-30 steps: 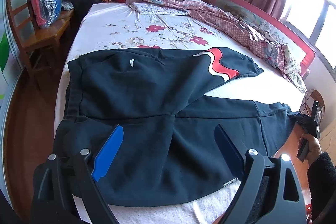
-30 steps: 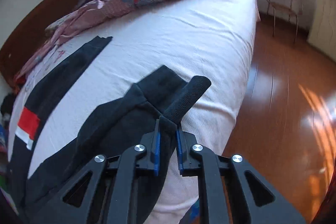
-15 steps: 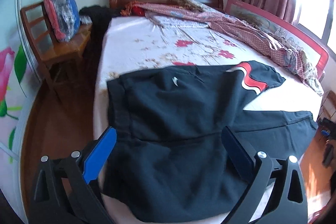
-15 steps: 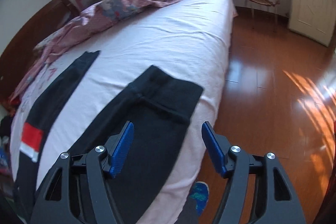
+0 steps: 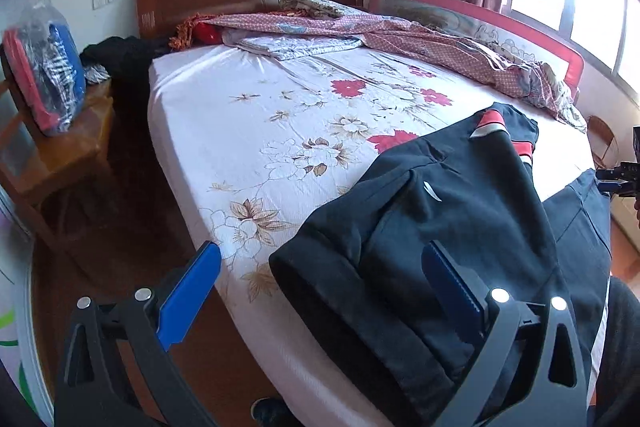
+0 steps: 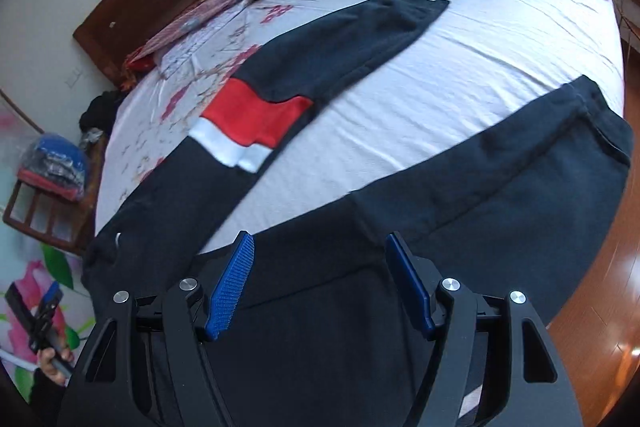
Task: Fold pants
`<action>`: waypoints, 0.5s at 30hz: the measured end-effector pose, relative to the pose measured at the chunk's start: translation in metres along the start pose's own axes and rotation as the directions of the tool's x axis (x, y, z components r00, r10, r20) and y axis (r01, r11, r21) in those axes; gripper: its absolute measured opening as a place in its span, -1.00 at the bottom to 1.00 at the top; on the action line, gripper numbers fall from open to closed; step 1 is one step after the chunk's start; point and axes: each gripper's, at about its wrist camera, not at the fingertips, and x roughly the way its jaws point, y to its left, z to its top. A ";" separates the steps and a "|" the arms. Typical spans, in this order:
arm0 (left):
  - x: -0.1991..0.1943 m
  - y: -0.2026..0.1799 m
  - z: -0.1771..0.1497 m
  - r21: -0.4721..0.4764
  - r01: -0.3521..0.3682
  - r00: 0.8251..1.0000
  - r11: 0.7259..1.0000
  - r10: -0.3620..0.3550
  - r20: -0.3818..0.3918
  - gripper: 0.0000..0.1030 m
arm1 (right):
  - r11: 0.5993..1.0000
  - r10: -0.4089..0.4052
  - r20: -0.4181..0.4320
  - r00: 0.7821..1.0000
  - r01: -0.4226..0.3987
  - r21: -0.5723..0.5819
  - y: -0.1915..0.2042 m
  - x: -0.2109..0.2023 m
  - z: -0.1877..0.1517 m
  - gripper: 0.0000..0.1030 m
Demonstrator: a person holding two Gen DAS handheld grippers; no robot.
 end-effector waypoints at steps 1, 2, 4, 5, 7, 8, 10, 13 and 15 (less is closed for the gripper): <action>0.009 0.003 0.000 -0.004 0.016 1.000 1.000 -0.016 -0.014 0.95 | 1.000 0.002 -0.005 1.000 -0.002 0.000 0.008 0.002 0.001 0.32; 0.019 0.006 -0.001 -0.010 0.034 0.999 0.999 -0.034 -0.034 0.95 | 1.000 0.015 -0.010 1.000 -0.015 -0.005 0.016 0.005 0.003 0.32; 0.036 0.010 -0.004 -0.035 0.107 0.992 0.994 -0.109 -0.060 0.95 | 0.999 -0.005 -0.016 1.000 0.005 -0.036 0.030 0.012 0.004 0.32; 0.042 0.010 -0.004 -0.036 0.109 0.992 0.993 -0.111 -0.065 0.94 | 0.998 -0.013 -0.021 1.000 0.012 -0.058 0.037 0.016 0.005 0.32; 0.051 0.012 -0.005 -0.051 0.150 0.986 0.987 -0.153 -0.067 0.94 | 0.997 0.005 -0.042 0.999 -0.008 -0.072 0.046 0.025 0.003 0.32; 0.056 0.014 -0.005 -0.064 0.163 0.983 0.984 -0.168 -0.076 0.94 | 0.997 0.011 -0.051 0.999 -0.015 -0.071 0.050 0.029 0.002 0.32; 0.067 0.017 -0.006 -0.082 0.181 0.977 0.980 -0.189 -0.101 0.94 | 0.996 0.043 -0.076 0.996 -0.048 -0.072 0.056 0.036 -0.001 0.32; 0.080 0.018 -0.008 -0.095 0.218 0.964 0.971 -0.230 -0.134 0.82 | 0.993 0.060 -0.098 0.993 -0.069 -0.091 0.065 0.045 -0.006 0.32; 0.087 0.021 -0.011 -0.129 0.246 0.953 0.961 -0.264 -0.148 0.78 | 0.994 0.060 -0.108 0.992 -0.070 -0.090 0.067 0.048 -0.010 0.32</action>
